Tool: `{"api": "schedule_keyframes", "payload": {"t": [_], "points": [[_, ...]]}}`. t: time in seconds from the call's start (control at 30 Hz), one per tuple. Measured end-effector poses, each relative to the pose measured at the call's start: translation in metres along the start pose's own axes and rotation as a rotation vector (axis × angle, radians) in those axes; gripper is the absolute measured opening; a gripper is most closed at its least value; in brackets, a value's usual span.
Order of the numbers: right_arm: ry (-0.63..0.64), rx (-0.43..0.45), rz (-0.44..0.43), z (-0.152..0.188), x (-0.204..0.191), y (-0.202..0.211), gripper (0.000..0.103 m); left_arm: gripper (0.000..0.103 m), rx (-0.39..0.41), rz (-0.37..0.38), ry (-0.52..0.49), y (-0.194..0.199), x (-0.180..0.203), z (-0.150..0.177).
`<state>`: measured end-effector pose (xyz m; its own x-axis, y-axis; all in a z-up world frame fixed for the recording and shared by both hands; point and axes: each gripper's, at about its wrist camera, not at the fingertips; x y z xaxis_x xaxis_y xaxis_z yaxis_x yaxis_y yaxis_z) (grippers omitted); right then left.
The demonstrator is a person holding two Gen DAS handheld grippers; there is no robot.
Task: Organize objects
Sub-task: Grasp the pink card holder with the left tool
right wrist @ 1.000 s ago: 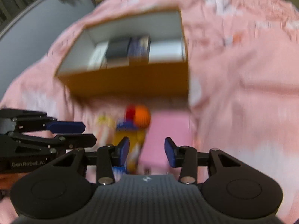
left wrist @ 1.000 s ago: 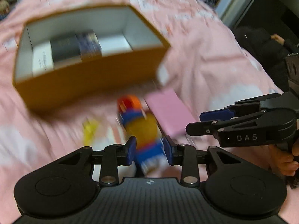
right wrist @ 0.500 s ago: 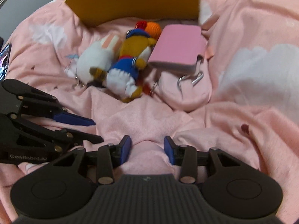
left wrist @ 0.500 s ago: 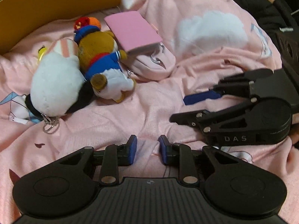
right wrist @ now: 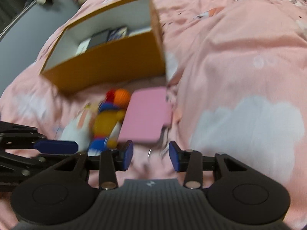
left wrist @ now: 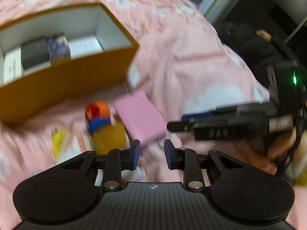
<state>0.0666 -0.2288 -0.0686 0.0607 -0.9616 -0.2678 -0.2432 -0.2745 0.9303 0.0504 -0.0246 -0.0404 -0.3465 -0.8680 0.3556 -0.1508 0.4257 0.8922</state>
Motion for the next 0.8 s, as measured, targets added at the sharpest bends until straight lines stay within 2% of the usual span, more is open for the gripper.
{"api": "schedule_keyframes", "payload": {"t": [0.07,0.1,0.23,0.33,0.4,0.53,0.63,0.73,0.8], "points": [[-0.016,0.019,0.043,-0.009,0.0,-0.01,0.044,0.03,0.027,0.002,0.026,-0.011,-0.006,-0.013],[-0.031,0.022,0.037,-0.013,0.002,-0.016,0.044,0.03,0.029,0.007,0.055,-0.017,-0.009,-0.018],[-0.098,-0.022,-0.014,-0.024,0.018,-0.038,0.043,0.03,0.052,0.004,0.14,-0.035,-0.024,-0.02],[-0.136,-0.027,-0.069,-0.026,0.028,-0.049,0.043,0.03,0.065,0.046,0.197,-0.038,-0.036,-0.015],[-0.149,-0.03,-0.101,-0.027,0.028,-0.051,0.038,0.03,0.088,0.044,0.22,-0.034,-0.039,-0.011],[-0.099,0.014,-0.073,-0.021,0.012,-0.038,0.03,0.03,0.137,0.025,0.249,-0.022,-0.041,-0.006],[-0.057,0.069,-0.072,-0.015,0.002,-0.025,0.029,0.03,0.174,0.034,0.261,-0.014,-0.04,-0.005],[-0.024,0.116,-0.102,-0.012,-0.005,-0.015,0.028,0.034,0.19,0.054,0.275,-0.01,-0.041,-0.009],[0.016,0.134,-0.131,-0.012,-0.012,-0.009,0.023,0.035,0.183,0.069,0.28,-0.009,-0.04,-0.013]]}}
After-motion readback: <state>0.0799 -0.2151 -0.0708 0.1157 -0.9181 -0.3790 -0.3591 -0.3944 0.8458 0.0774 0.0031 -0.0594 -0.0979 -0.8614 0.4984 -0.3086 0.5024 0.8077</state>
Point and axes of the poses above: each gripper's, at about its wrist camera, not at the fingertips, and y roughly against the way its jaws point, x to its right, z to its underside, and after that the axes turned 13 degrees about -x, right-handed
